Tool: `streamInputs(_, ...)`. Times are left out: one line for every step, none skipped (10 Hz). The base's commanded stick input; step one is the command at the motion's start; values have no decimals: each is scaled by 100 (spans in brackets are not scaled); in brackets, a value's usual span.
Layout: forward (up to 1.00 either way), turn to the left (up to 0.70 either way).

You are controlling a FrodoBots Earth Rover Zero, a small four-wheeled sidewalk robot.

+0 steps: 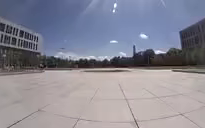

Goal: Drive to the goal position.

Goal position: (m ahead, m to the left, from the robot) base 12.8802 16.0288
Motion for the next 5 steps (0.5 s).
streamInputs(66,0)
streamInputs(66,0)
streamInputs(66,0)
streamInputs(66,0)
streamInputs(66,0)
